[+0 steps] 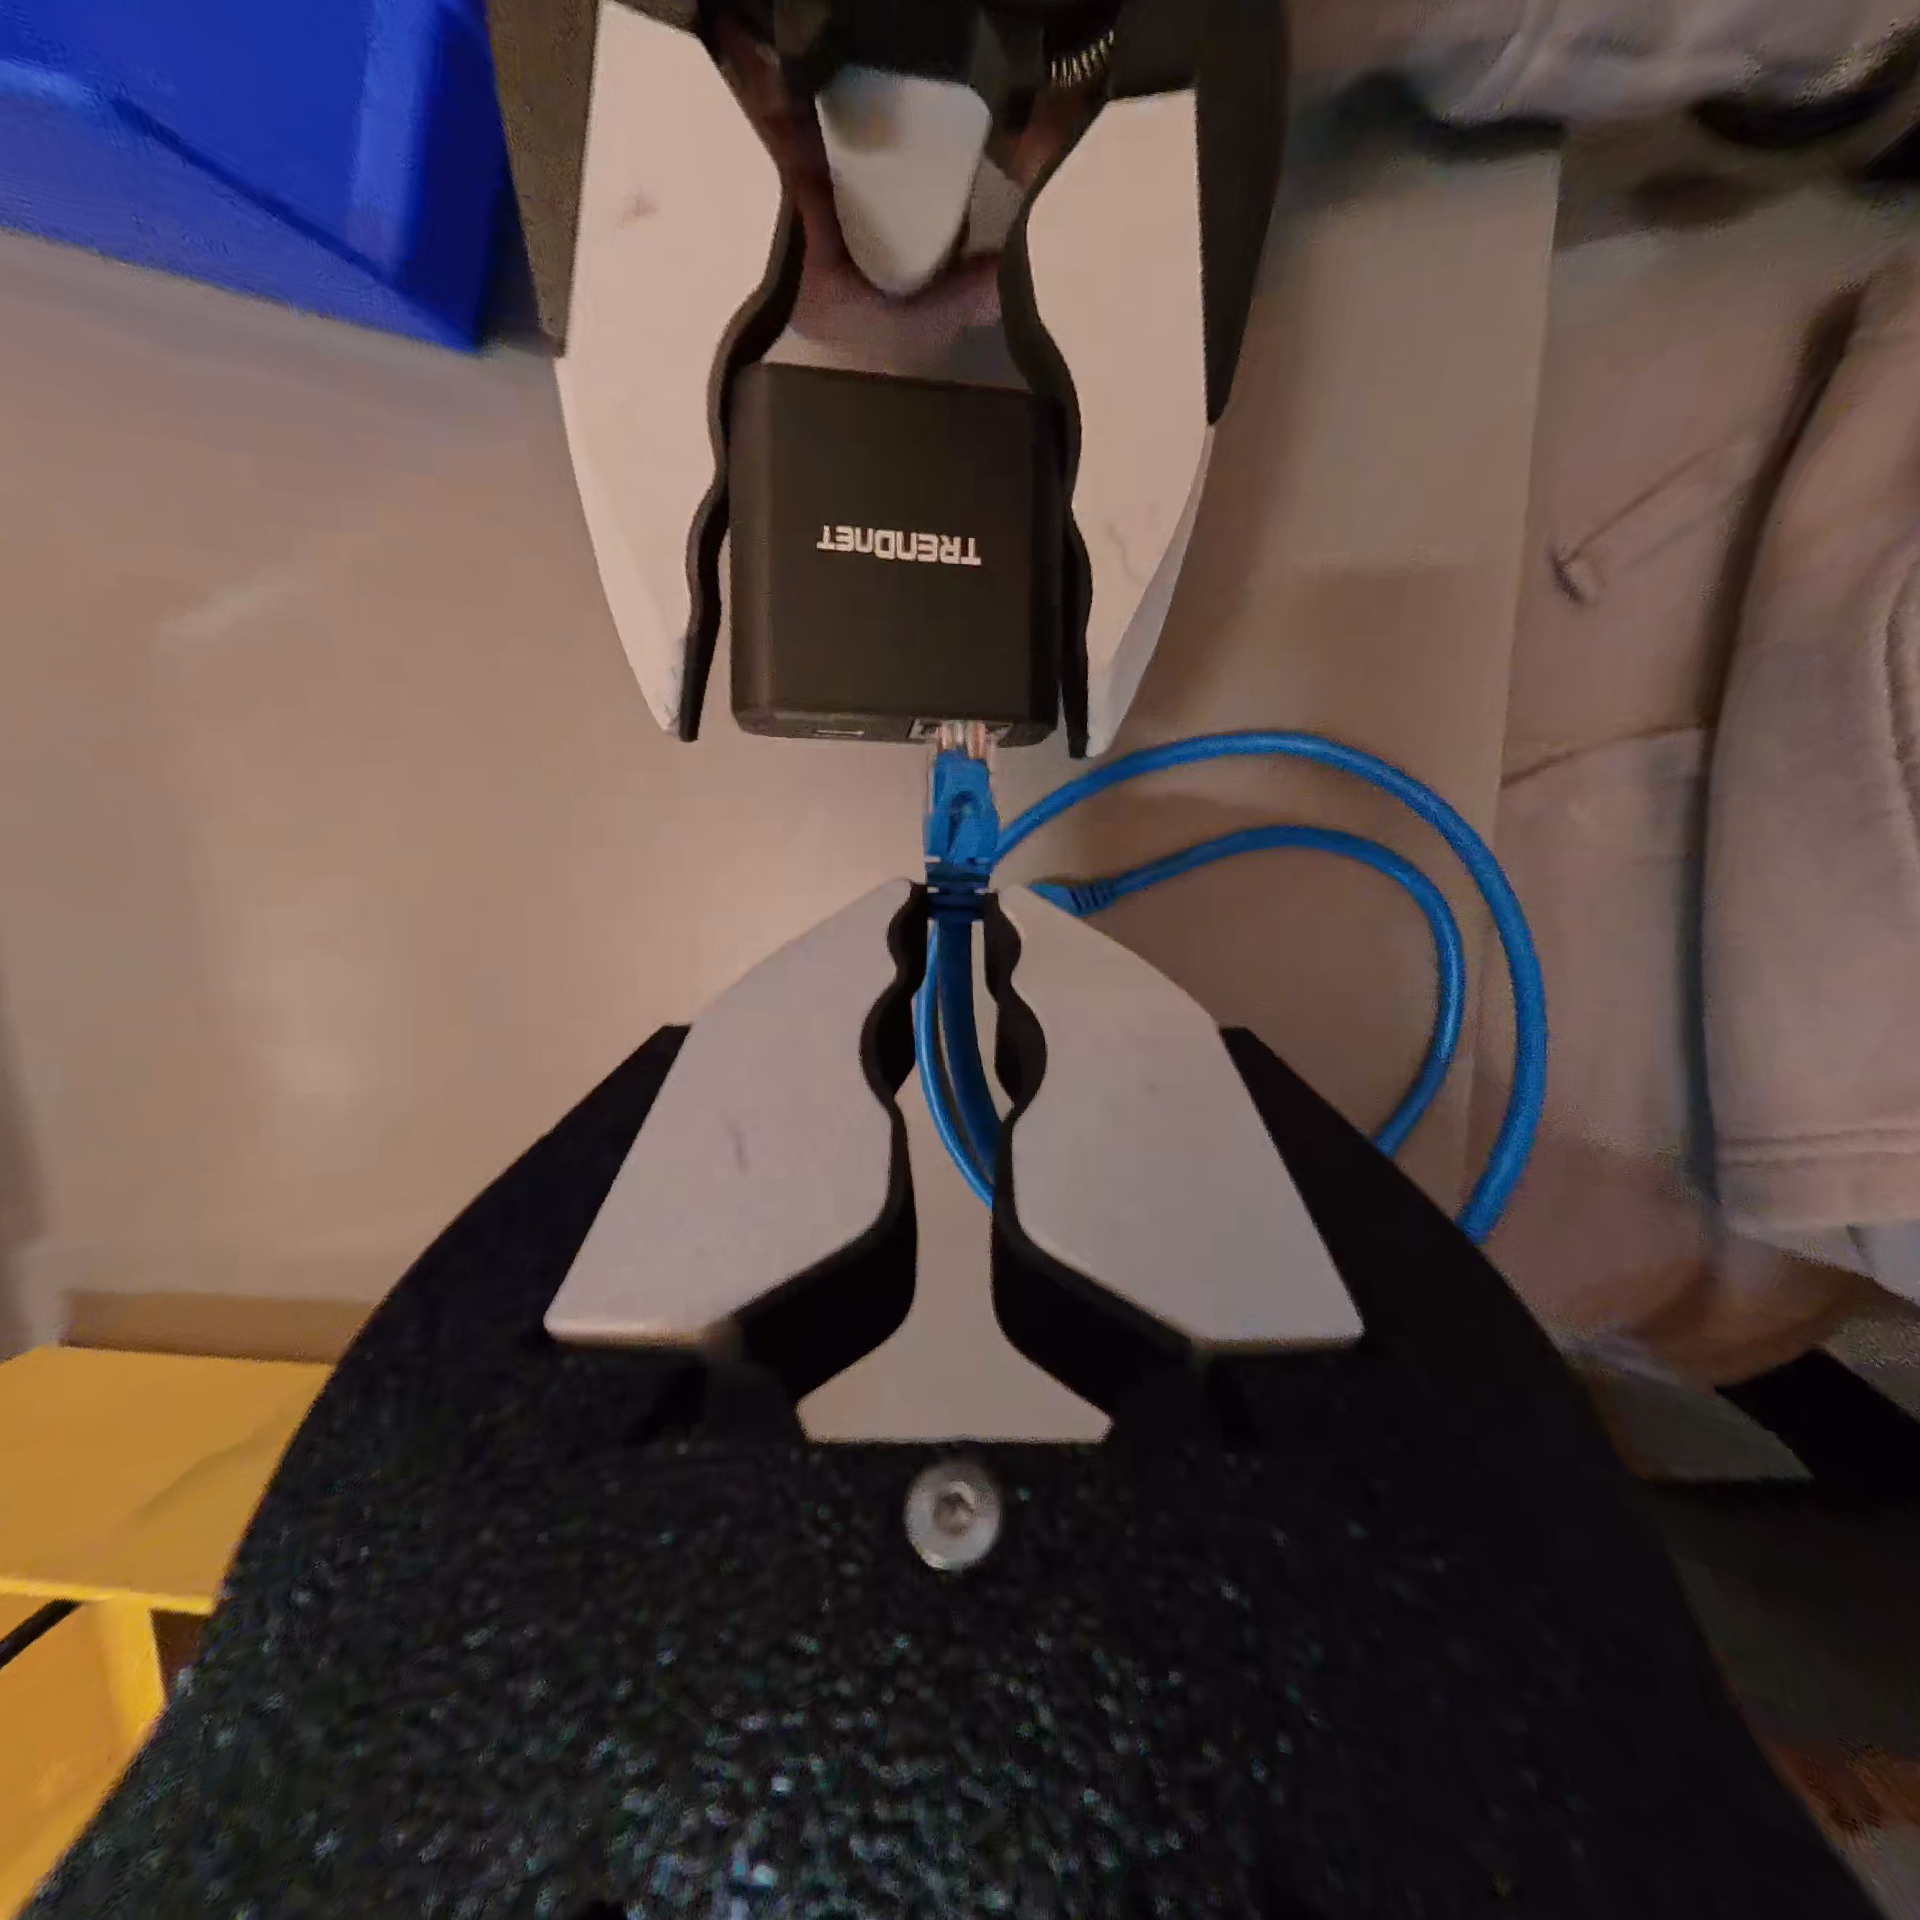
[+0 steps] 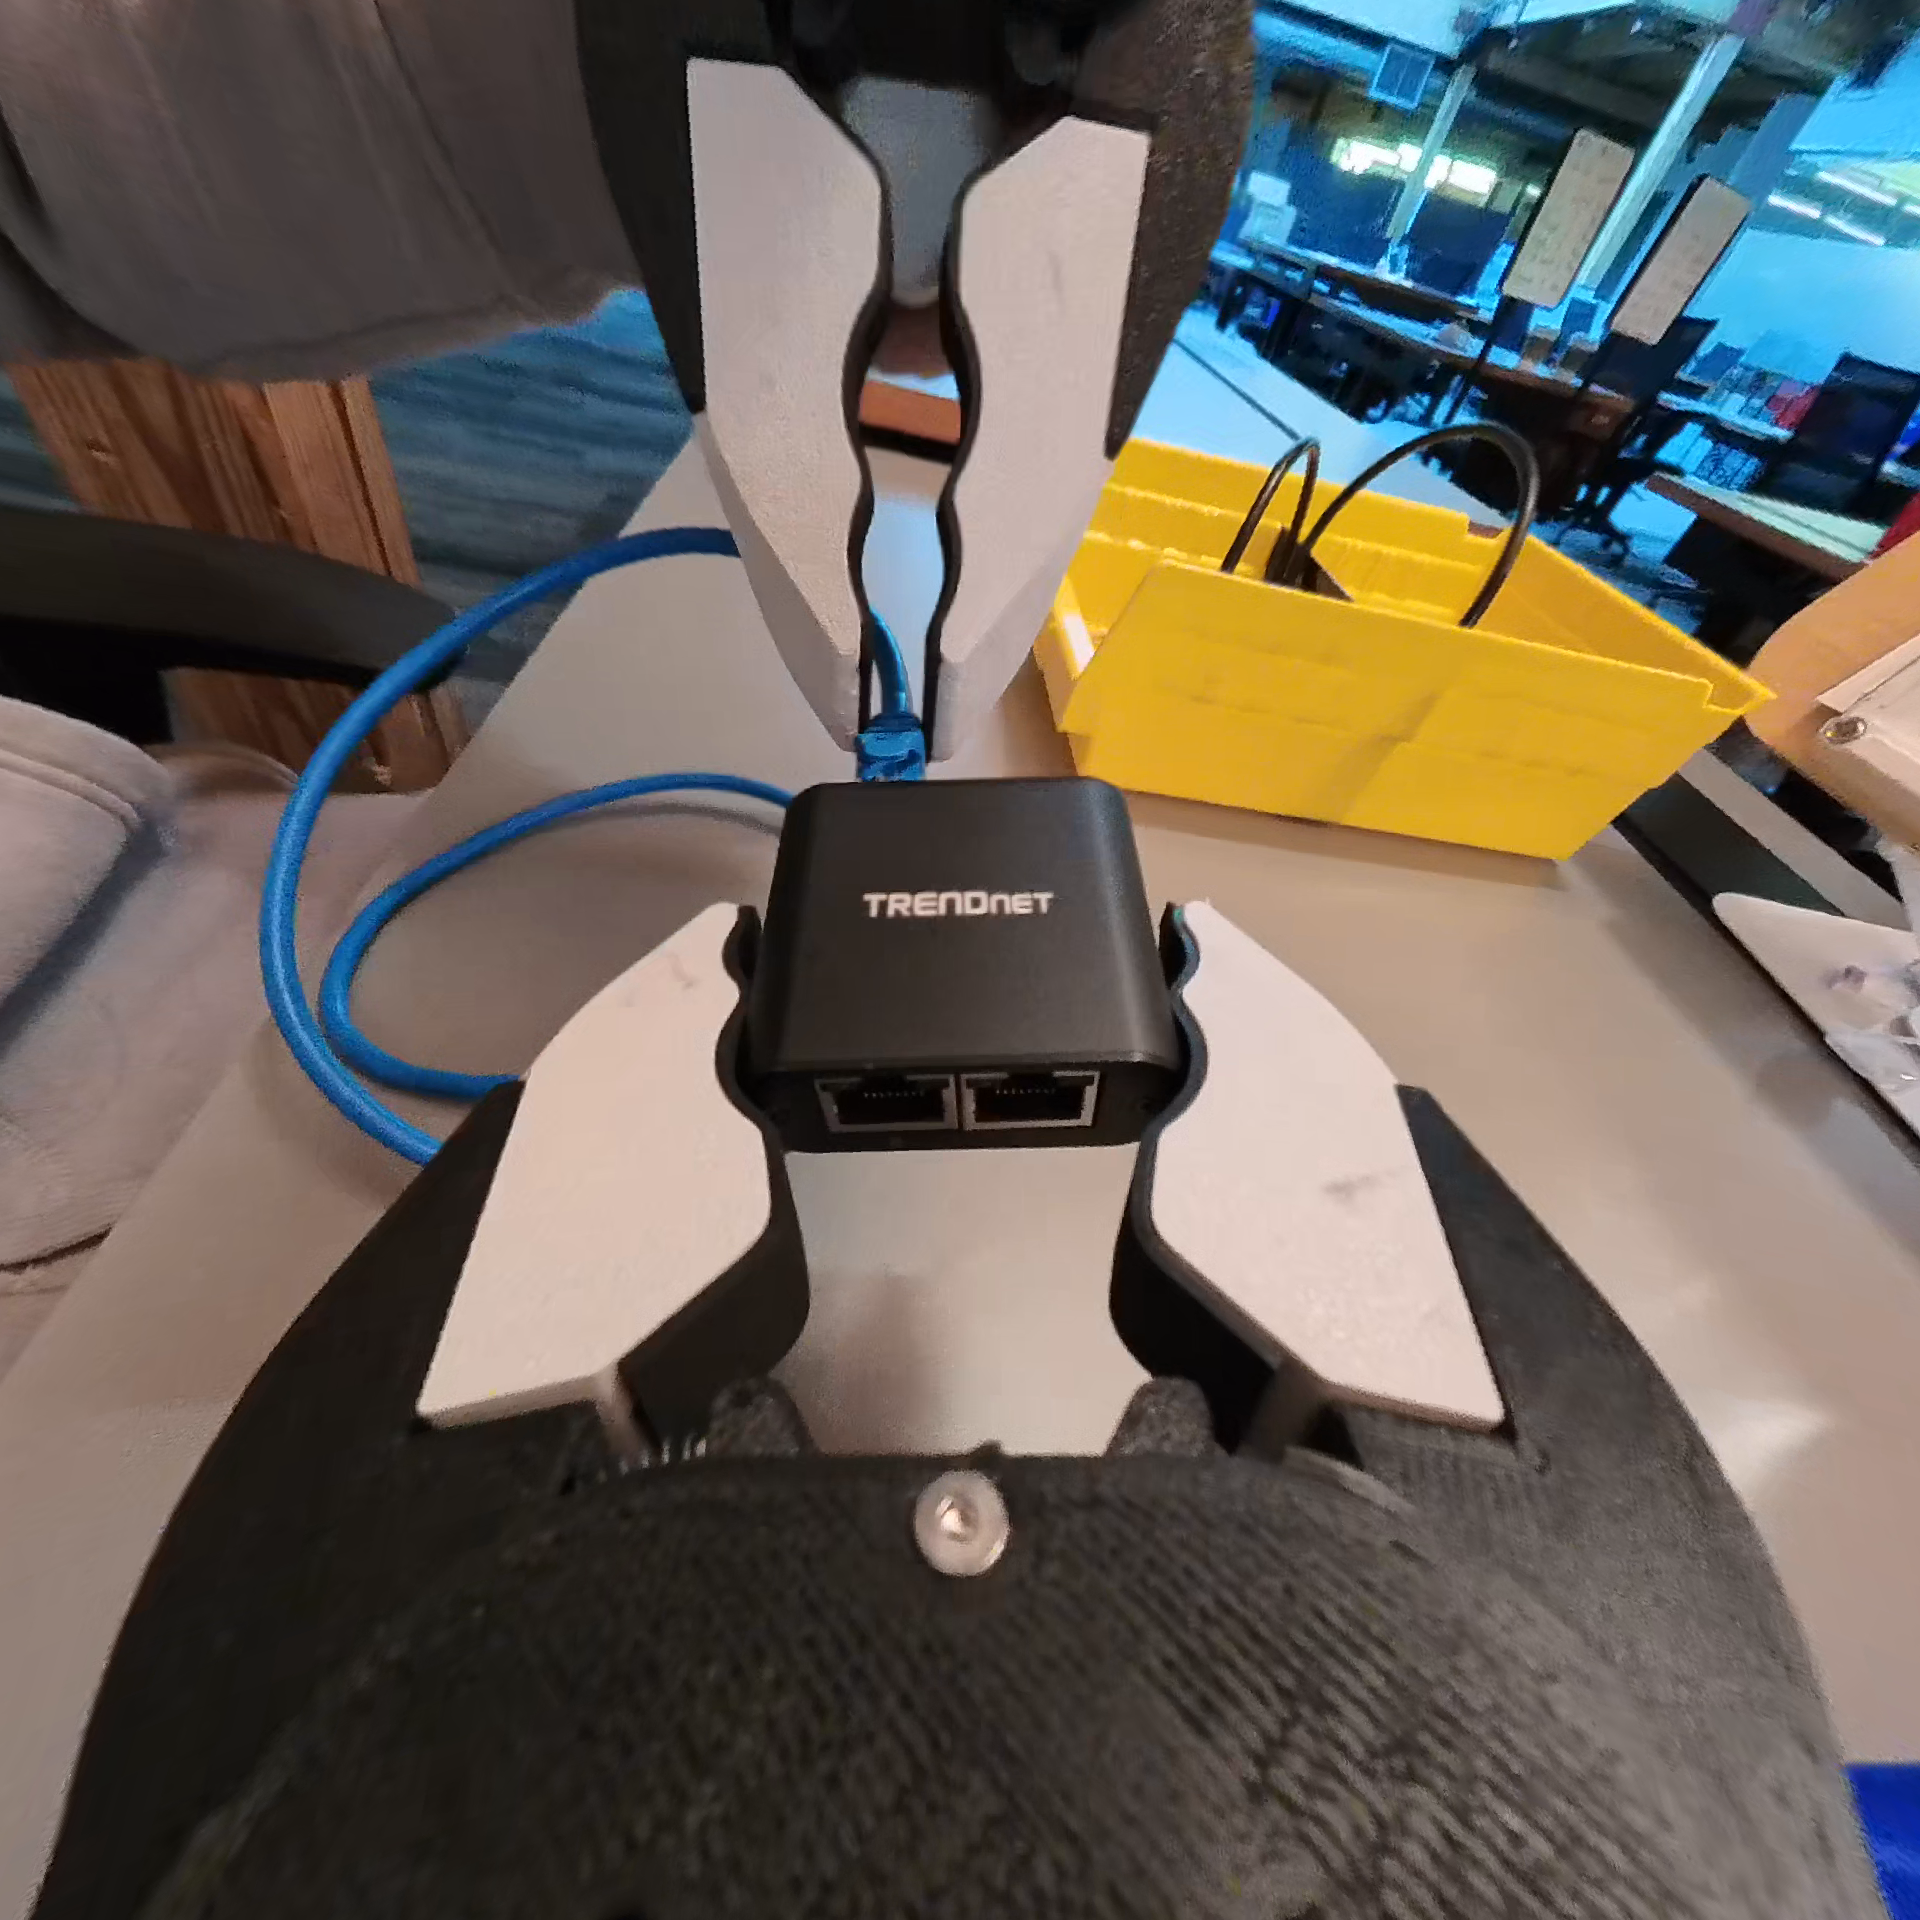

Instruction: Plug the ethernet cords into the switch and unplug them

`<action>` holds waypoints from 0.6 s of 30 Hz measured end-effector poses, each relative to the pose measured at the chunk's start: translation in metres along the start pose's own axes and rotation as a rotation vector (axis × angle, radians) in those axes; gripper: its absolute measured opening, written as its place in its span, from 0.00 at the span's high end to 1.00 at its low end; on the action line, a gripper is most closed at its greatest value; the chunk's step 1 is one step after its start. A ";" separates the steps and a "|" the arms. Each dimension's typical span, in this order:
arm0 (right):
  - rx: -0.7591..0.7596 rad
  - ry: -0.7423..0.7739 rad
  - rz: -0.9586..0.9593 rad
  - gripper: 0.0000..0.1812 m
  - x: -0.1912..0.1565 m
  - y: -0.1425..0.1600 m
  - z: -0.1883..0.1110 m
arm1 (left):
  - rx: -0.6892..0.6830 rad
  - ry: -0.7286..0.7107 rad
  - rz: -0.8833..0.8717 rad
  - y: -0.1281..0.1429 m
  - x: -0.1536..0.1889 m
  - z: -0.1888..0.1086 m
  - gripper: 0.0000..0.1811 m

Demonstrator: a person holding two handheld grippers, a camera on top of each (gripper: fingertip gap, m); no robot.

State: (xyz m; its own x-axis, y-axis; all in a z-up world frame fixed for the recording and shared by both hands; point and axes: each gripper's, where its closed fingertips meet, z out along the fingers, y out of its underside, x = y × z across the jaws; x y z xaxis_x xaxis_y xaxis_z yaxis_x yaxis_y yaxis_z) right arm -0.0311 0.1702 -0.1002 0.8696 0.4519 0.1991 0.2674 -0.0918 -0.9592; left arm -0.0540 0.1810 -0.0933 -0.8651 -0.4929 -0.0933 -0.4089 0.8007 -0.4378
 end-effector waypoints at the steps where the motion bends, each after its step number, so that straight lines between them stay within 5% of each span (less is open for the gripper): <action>1: 0.022 -0.004 0.008 0.60 0.000 -0.004 -0.002 | 0.047 -0.011 0.001 -0.003 0.000 -0.002 0.95; 7: 0.143 0.019 0.039 0.59 0.007 -0.021 -0.015 | 0.367 -0.074 -0.006 -0.025 -0.001 -0.014 0.89; 18: 0.158 -0.003 0.017 0.60 0.001 -0.027 -0.011 | 0.548 -0.054 -0.047 -0.039 0.002 -0.016 0.92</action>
State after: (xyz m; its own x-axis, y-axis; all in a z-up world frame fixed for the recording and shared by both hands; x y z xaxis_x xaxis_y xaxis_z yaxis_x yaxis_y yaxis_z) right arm -0.0332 0.1633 -0.0722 0.8722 0.4539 0.1822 0.1837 0.0412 -0.9821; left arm -0.0445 0.1545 -0.0625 -0.8277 -0.5518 -0.1020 -0.2232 0.4905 -0.8424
